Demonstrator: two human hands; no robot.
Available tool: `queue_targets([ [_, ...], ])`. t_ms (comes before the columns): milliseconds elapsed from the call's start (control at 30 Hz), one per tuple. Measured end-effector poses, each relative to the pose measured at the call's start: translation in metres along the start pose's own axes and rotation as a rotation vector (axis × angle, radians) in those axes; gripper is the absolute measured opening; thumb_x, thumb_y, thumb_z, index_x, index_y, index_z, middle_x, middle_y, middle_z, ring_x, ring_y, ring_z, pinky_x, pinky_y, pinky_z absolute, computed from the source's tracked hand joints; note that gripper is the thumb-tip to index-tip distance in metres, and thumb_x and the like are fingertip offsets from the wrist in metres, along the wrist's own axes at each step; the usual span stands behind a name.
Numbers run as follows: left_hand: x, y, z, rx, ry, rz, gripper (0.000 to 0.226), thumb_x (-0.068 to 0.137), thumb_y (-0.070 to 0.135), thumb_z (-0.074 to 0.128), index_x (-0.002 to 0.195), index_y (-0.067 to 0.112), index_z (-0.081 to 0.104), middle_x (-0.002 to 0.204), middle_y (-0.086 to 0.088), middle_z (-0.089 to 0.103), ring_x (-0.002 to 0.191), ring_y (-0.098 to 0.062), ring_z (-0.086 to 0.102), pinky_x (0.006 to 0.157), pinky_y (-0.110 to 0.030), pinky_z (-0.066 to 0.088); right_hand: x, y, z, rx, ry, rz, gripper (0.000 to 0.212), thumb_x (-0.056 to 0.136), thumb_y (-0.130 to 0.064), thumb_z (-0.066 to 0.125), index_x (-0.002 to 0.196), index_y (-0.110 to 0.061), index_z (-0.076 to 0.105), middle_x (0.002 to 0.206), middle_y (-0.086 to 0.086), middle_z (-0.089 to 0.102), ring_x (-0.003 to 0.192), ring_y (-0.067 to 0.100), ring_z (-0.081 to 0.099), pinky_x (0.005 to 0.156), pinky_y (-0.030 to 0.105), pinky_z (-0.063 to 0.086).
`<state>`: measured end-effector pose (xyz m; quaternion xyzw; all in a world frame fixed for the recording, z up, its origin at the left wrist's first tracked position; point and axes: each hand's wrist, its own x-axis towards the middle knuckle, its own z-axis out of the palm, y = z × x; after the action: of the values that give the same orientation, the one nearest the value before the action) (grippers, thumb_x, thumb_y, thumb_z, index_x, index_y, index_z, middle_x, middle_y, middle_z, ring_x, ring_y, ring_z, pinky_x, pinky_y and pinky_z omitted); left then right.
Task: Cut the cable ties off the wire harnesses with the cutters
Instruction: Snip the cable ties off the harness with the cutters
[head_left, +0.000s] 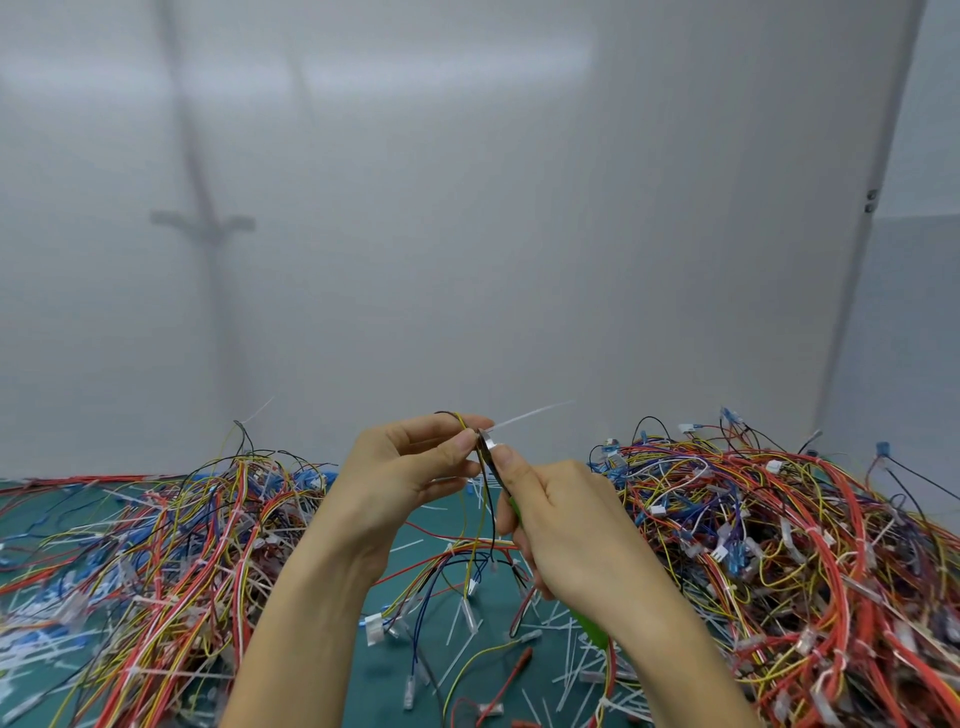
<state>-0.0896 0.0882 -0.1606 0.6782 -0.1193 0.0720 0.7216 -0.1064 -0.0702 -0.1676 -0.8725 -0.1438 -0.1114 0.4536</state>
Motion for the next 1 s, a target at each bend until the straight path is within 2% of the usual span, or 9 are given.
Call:
queue_targets([
  [233,-0.001,0.002,0.001,0.037,0.028,-0.005,0.01,0.076,0.028,0.071,0.081,0.027,0.079,0.097,0.003,0.076,0.074,-0.006,0.068,0.073,-0.018,0.056,-0.001,0.0,-0.001,0.009,0.015,-0.009,0.071,0.093,-0.067,0.029,0.063,-0.014,0.064,0.051,0.0,0.056,0.054,0.021,0.058,0.072,0.047,0.057],
  [333,-0.001,0.001,0.0,0.063,0.05,-0.032,0.021,0.087,0.015,0.067,0.075,0.027,0.079,0.088,0.005,0.075,0.069,-0.008,0.068,0.071,-0.021,0.056,0.003,0.004,-0.006,0.025,0.085,0.003,0.076,0.083,-0.078,0.022,0.064,-0.02,0.066,0.054,-0.001,0.06,0.056,0.021,0.062,0.069,0.045,0.057],
  [433,0.001,0.002,-0.002,0.096,0.105,-0.051,0.027,0.091,0.014,0.065,0.067,0.022,0.076,0.076,0.006,0.07,0.06,-0.007,0.062,0.067,-0.022,0.057,0.009,0.017,-0.016,-0.031,0.132,0.039,0.08,0.081,-0.082,0.021,0.071,-0.017,0.067,0.065,0.003,0.067,0.063,0.022,0.065,0.069,0.041,0.054],
  [533,0.001,0.002,-0.003,0.115,0.168,-0.052,0.024,0.086,0.023,0.072,0.063,0.016,0.072,0.069,0.004,0.067,0.052,-0.009,0.055,0.059,-0.02,0.055,0.012,0.036,-0.024,-0.19,0.113,0.105,0.058,0.09,-0.066,0.047,0.071,-0.012,0.06,0.073,0.009,0.069,0.066,0.023,0.062,0.061,0.033,0.045],
  [600,0.001,0.001,-0.005,0.139,0.168,-0.06,0.02,0.084,0.023,0.073,0.068,0.011,0.07,0.066,0.003,0.066,0.05,-0.01,0.053,0.058,-0.02,0.056,0.014,0.047,-0.025,-0.274,0.053,0.162,0.041,0.089,-0.049,0.059,0.076,-0.011,0.062,0.075,0.009,0.068,0.073,0.027,0.063,0.062,0.033,0.045],
  [667,0.0,0.001,-0.007,0.172,0.141,-0.071,0.016,0.084,0.019,0.073,0.076,0.005,0.071,0.062,0.003,0.063,0.05,-0.01,0.052,0.058,-0.02,0.055,0.017,0.056,-0.023,-0.314,-0.045,0.216,0.034,0.089,-0.04,0.062,0.082,-0.007,0.064,0.077,0.009,0.067,0.074,0.028,0.063,0.066,0.036,0.048],
  [767,-0.001,0.002,-0.01,0.253,0.064,-0.078,0.007,0.085,0.013,0.073,0.085,0.006,0.073,0.061,0.001,0.062,0.053,-0.008,0.054,0.058,-0.018,0.052,0.018,0.061,-0.015,-0.374,-0.195,0.253,0.029,0.089,-0.038,0.064,0.075,-0.013,0.058,0.072,0.003,0.06,0.067,0.022,0.053,0.065,0.032,0.042],
  [900,-0.002,0.002,-0.008,0.289,0.033,-0.049,0.007,0.088,0.006,0.068,0.093,0.006,0.072,0.061,0.005,0.063,0.057,-0.006,0.059,0.066,-0.021,0.058,0.018,0.062,-0.006,-0.424,-0.266,0.264,0.024,0.088,-0.033,0.063,0.092,-0.01,0.066,0.091,0.006,0.071,0.089,0.028,0.066,0.078,0.038,0.052],
  [1000,-0.002,0.0,-0.004,0.272,0.024,-0.04,0.01,0.09,0.002,0.064,0.095,0.006,0.071,0.064,0.005,0.066,0.062,-0.008,0.062,0.071,-0.022,0.06,0.018,0.062,-0.004,-0.422,-0.297,0.267,0.019,0.089,-0.027,0.063,0.097,-0.011,0.068,0.095,0.006,0.073,0.094,0.025,0.068,0.086,0.042,0.055],
])
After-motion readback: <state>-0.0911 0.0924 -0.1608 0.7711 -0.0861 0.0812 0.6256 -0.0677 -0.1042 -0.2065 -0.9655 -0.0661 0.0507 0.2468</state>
